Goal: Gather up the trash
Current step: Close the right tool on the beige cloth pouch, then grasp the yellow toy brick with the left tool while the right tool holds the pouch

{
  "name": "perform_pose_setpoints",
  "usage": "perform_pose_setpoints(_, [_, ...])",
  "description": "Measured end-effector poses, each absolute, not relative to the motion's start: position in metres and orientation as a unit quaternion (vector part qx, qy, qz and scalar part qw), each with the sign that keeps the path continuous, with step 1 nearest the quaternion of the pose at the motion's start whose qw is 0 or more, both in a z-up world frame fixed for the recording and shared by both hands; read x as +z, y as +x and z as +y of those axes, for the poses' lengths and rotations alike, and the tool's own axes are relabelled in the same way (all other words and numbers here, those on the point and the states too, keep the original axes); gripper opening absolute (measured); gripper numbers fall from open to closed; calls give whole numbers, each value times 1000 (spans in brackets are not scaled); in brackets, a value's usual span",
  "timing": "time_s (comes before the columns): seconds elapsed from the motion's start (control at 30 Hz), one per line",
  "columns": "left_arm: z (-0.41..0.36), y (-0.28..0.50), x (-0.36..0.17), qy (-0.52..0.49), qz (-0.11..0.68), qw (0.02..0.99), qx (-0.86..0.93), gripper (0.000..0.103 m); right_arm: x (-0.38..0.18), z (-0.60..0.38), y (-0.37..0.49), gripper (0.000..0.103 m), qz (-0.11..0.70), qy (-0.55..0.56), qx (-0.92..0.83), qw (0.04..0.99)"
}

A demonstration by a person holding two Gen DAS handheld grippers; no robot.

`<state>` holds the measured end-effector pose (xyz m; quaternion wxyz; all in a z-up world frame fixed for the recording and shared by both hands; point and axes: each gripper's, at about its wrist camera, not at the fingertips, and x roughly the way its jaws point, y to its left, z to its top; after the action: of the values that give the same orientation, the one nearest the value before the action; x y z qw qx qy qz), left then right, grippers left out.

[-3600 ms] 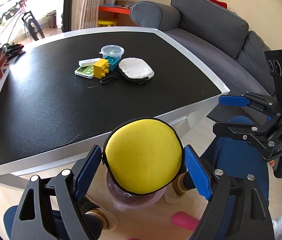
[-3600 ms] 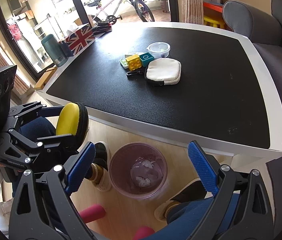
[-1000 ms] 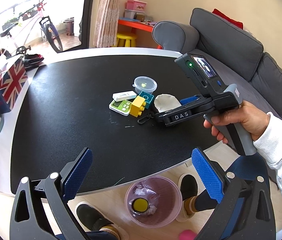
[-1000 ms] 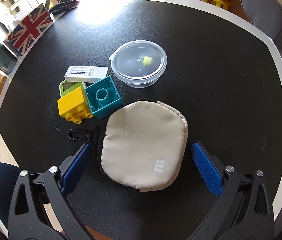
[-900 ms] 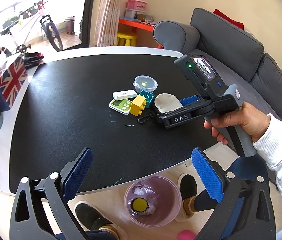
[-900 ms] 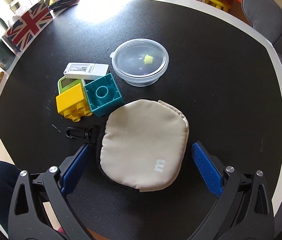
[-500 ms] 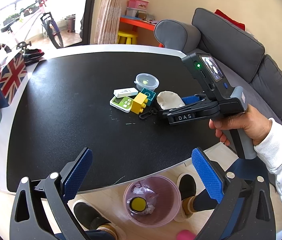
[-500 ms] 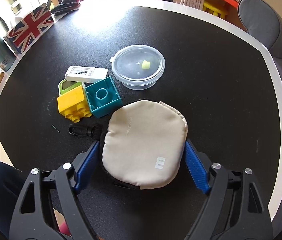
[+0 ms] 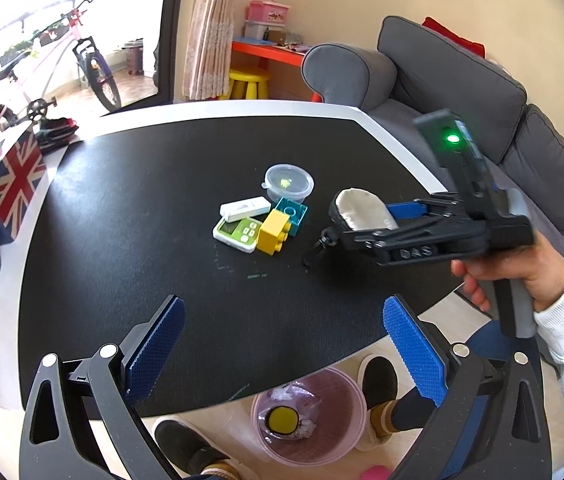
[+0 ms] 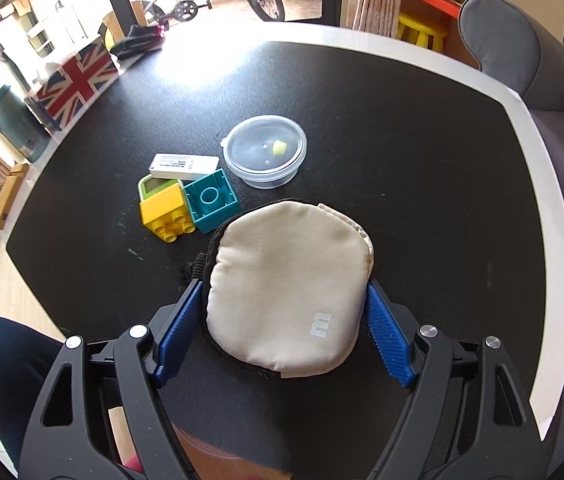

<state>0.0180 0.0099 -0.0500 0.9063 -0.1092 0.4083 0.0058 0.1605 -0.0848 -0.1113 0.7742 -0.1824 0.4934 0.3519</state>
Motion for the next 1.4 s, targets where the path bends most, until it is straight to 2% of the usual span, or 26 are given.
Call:
perform_pose_setpoints(0.47, [17,68,-53,-97,421,902,-8,95,-70,-129,156,78,468,-159,355,793])
perform_pose_setpoints(1.0, [13,120,-91,-48,455,889,-26,94,-70,-148,167,78,471,-140,346,799])
perform_pose_setpoints(1.07, [12,125,-94,-45,458,887,-32,80,-72,-148,167,78,472,-139,346,799])
perform_pose_setpoints(1.13, [13,127,-97,-46,465,883,-35,72,-74,-147,168,78,474,-138,345,798])
perform_pose_setpoints(1.23, [13,130,-100,-42,470,881,-37,49,-76,-147,168,78,475,-138,346,797])
perform_pose_setpoints(1.4, [13,131,-103,-44,476,877,-37,29,-77,-145,169,78,475,-137,348,796])
